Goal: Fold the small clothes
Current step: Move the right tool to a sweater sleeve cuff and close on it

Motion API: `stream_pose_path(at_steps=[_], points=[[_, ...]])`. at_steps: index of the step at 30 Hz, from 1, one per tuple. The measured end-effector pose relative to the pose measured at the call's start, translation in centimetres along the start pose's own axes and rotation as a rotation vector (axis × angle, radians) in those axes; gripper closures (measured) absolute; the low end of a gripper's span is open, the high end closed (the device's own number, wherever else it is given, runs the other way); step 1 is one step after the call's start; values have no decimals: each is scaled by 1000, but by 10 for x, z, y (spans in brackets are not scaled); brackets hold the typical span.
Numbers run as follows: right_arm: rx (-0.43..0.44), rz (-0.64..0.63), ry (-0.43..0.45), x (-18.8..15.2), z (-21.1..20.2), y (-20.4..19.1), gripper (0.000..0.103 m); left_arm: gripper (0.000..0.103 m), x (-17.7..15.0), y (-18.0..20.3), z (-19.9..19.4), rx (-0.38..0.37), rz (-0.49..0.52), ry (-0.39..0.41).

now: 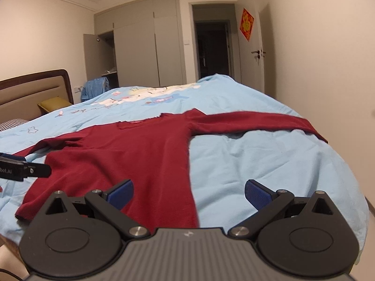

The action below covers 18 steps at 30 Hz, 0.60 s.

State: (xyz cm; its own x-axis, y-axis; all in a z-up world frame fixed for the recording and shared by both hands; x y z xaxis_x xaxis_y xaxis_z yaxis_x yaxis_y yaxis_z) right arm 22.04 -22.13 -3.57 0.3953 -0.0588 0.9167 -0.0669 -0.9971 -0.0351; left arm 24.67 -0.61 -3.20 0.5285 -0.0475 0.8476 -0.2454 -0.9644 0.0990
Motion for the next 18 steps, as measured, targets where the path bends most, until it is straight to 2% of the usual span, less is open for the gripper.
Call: stream_pose_path(at_steps=[9, 18], points=[[-42, 61, -81, -5, 61, 20, 0, 1, 37, -27, 69, 20, -38, 15], [-75, 172, -26, 26, 105, 62, 0, 1, 65, -52, 142, 54, -78, 88]])
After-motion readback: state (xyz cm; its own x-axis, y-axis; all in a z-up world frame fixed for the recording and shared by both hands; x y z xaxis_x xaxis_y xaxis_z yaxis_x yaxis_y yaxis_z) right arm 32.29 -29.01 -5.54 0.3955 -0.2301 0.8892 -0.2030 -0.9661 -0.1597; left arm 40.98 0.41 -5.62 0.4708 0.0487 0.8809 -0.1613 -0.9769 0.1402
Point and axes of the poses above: each gripper's, at about its wrist camera, not at the fingertips, and z roughly the way its jaws point, y to its right, x to its top, the point moved 10 cm from there along z, roughly the way its jaws point, and after that the axes turned 14 degrees about -x, right-handed, at the moved point
